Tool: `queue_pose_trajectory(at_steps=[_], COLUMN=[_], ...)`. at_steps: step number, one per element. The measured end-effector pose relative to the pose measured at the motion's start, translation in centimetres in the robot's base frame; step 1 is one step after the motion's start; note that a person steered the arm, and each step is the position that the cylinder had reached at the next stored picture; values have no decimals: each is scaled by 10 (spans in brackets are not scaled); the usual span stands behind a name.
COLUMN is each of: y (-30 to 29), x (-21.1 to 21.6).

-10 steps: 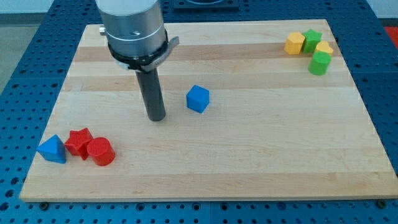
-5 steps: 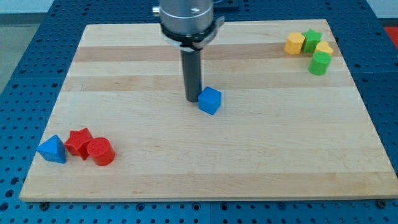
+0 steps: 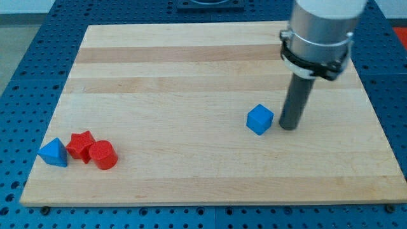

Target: Move the blue cube to the bottom right of the board

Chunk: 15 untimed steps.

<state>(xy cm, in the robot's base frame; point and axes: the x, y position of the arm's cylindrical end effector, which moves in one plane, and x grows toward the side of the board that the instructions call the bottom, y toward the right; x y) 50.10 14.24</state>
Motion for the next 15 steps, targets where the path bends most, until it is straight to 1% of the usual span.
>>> queue_pose_trajectory(at_steps=[1,2,3,4,5,6,9,11,13,14,15], y=[15,-14,-56,-105,-147,-140,-69,-20,30,38,31], x=[7,-39,-95,-120,-60,-51,-48,-11,49,58,31])
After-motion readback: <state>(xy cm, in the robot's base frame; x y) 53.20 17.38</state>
